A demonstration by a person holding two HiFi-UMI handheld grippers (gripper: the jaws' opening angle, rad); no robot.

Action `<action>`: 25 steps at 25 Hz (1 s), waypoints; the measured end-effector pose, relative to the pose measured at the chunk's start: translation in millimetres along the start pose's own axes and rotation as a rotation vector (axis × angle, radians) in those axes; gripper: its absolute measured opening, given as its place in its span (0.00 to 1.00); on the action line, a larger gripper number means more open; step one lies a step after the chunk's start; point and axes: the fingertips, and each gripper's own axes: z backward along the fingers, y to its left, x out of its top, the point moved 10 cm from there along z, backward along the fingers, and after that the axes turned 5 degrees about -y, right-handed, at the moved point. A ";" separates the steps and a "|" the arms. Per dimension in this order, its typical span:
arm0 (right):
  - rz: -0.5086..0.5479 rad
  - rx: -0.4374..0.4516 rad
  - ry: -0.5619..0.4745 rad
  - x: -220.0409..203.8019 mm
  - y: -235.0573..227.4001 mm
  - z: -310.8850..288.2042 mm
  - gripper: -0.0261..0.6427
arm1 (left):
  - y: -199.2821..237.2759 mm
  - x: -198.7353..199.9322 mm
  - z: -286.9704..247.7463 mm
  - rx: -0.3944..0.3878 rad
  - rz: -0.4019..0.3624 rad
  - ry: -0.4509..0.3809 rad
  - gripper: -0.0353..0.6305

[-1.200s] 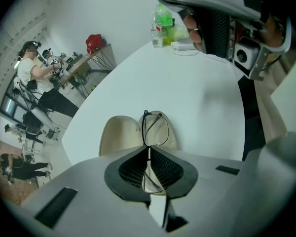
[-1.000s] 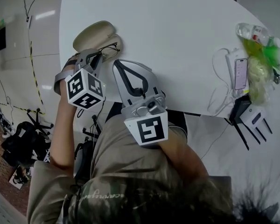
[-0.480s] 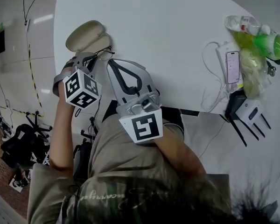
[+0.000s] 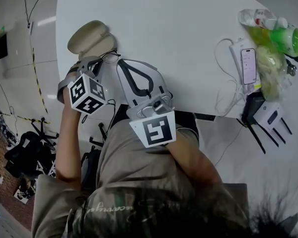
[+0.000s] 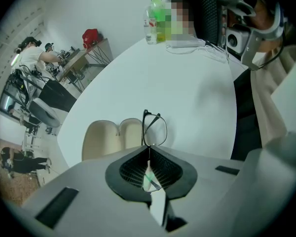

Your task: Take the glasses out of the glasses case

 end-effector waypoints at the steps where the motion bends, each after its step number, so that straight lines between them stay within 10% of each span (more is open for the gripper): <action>1: -0.002 0.000 -0.001 0.4 -0.3 0.7 0.06 | -0.2 0.6 0.5 0.001 -0.002 0.000 0.08; 25: -0.007 0.025 -0.029 -5.1 -12.4 21.8 0.06 | -13.4 24.5 5.7 0.035 -0.039 0.016 0.08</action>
